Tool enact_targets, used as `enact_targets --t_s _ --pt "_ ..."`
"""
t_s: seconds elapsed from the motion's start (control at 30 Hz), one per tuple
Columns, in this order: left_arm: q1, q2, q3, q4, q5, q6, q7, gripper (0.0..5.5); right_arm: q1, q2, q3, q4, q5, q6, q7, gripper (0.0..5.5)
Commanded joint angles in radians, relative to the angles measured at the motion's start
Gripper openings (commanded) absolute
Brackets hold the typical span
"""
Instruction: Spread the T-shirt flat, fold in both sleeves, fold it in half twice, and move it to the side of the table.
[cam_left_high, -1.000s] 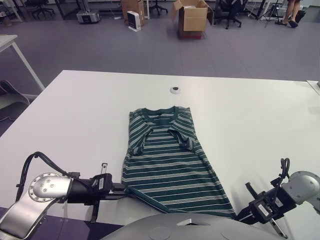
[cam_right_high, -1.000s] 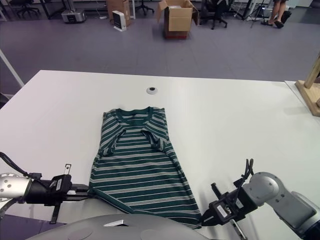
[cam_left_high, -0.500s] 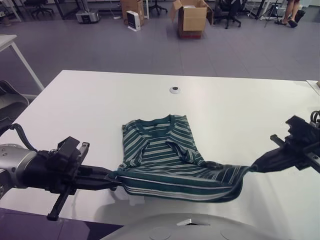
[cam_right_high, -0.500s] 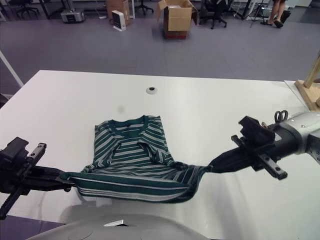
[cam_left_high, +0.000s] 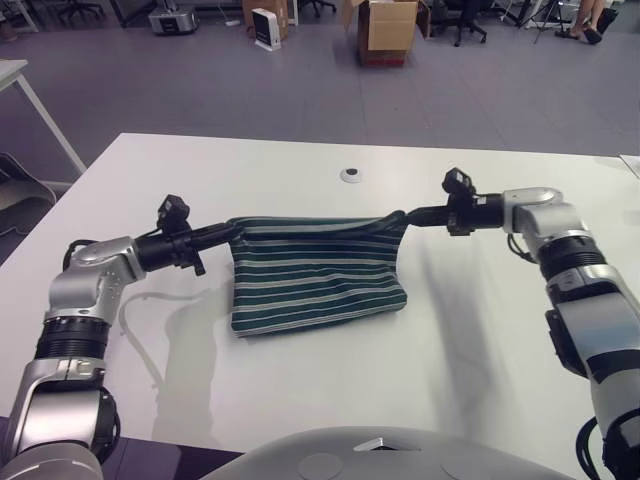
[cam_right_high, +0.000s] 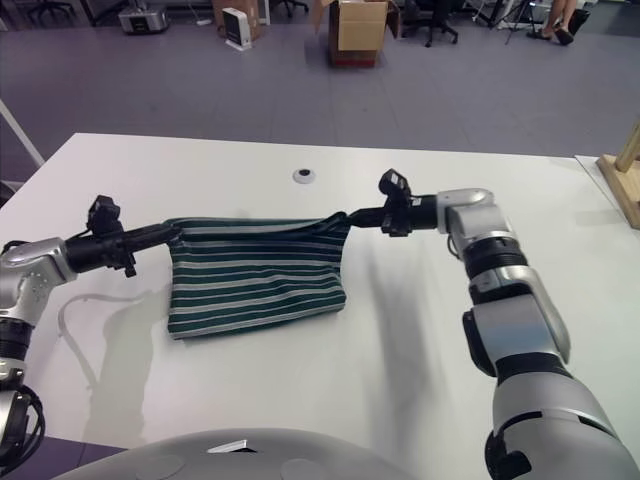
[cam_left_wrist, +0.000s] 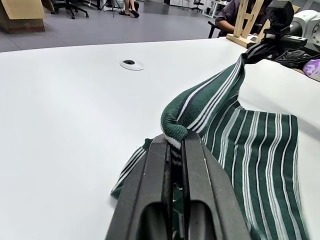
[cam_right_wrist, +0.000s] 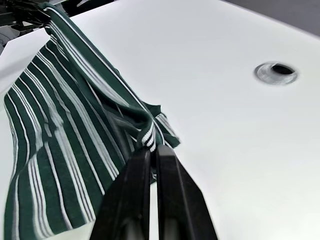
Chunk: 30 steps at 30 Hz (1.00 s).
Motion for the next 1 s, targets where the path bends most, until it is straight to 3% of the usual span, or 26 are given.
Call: enact_targets --t_s 0.03,0.2,0.3,0.4,0.47,0.57,0.67,0.8,0.87,1.0 --pt "-0.017 -0.037 -0.026 0.054 0.079 -0.040 0.010 0.32 -0.062 0.069 -0.062 0.088 -0.049 -0.061 -0.087 0.00" --pt "-0.073 -0.094 0.017 0.208 0.159 -0.082 0.154 1.22 -0.078 0.120 -0.104 0.153 -0.128 -0.089 -0.249 1.13" --pt "-0.080 -0.096 0.063 0.244 0.159 -0.082 0.203 1.71 -0.024 0.119 -0.109 0.027 -0.133 -0.097 -0.189 1.67" --pt "-0.095 -0.087 0.146 0.333 0.155 -0.104 0.304 2.12 0.185 0.123 -0.025 -0.439 -0.098 -0.011 -0.101 2.06" --pt "-0.095 -0.094 0.207 0.345 0.141 -0.143 0.377 2.38 0.325 0.138 0.060 -0.705 -0.142 0.035 -0.159 2.06" --pt "-0.066 -0.111 0.265 0.296 0.117 -0.175 0.431 2.79 0.446 0.079 0.224 -0.872 -0.375 -0.012 -0.241 2.06" --pt "-0.031 -0.131 0.281 0.236 0.124 -0.190 0.459 2.79 0.521 -0.053 0.323 -0.995 -0.498 -0.036 -0.169 2.06" --pt "-0.020 -0.157 0.281 0.186 0.143 -0.197 0.497 2.79 0.487 -0.231 0.277 -0.938 -0.565 -0.140 -0.138 2.06" --pt "0.000 -0.177 0.265 0.121 0.149 -0.196 0.505 2.79 0.386 -0.297 0.241 -0.752 -0.605 -0.274 -0.172 2.06" --pt "0.003 -0.236 0.211 -0.012 0.156 -0.178 0.520 2.79 0.135 -0.193 0.233 -0.329 -0.732 -0.449 -0.468 2.06"
